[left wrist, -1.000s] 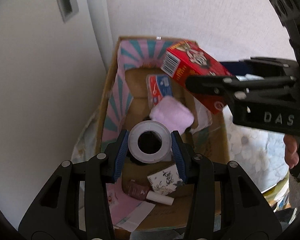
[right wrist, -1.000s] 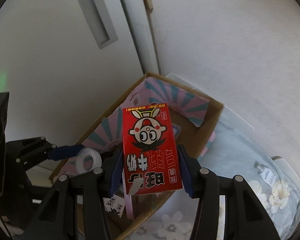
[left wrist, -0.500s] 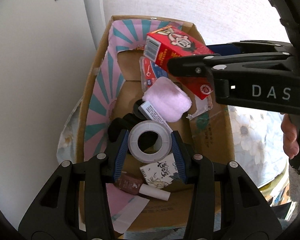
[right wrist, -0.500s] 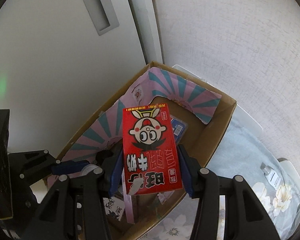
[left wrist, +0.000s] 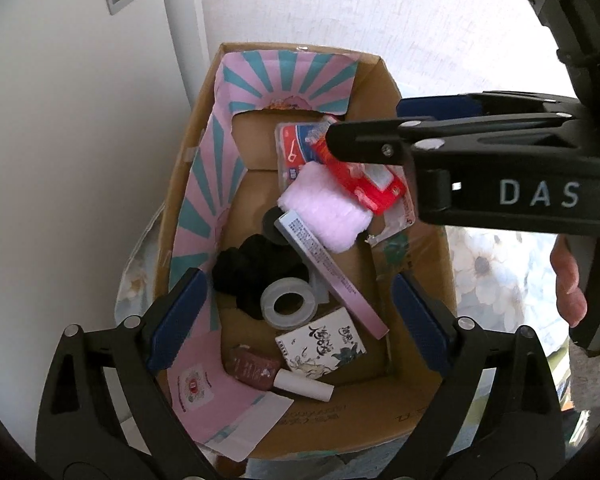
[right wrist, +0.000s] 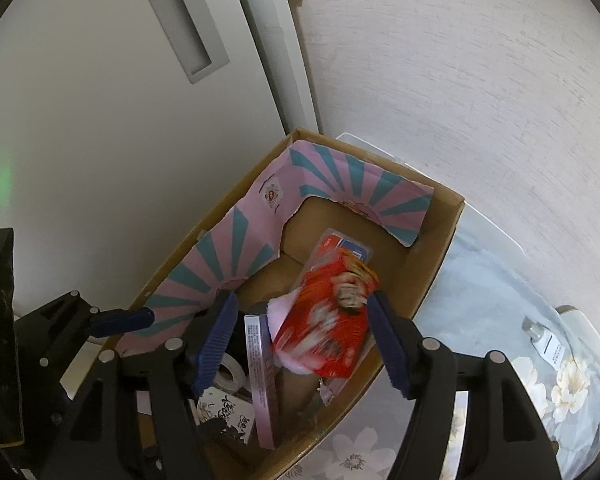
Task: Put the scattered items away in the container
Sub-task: 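Open both tools to drop tape roll and milk carton into box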
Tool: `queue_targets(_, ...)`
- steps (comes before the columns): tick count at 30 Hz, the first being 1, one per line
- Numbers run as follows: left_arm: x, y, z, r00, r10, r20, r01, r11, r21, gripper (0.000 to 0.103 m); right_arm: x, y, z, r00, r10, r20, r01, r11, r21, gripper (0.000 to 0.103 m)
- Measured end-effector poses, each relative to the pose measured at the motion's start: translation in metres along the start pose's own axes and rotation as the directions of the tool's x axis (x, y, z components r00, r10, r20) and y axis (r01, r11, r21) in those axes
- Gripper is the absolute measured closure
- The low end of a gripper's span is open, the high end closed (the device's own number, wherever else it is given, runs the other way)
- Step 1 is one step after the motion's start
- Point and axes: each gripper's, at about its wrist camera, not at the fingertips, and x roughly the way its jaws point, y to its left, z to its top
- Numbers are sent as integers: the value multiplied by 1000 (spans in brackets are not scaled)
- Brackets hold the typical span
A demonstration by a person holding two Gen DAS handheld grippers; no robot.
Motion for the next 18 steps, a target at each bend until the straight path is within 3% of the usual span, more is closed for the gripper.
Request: queue_targets(18,-14,-4,1,1000,-8,21,7,1000,22,10,-27,2,-15,998,-21,64,19,1000,18,40)
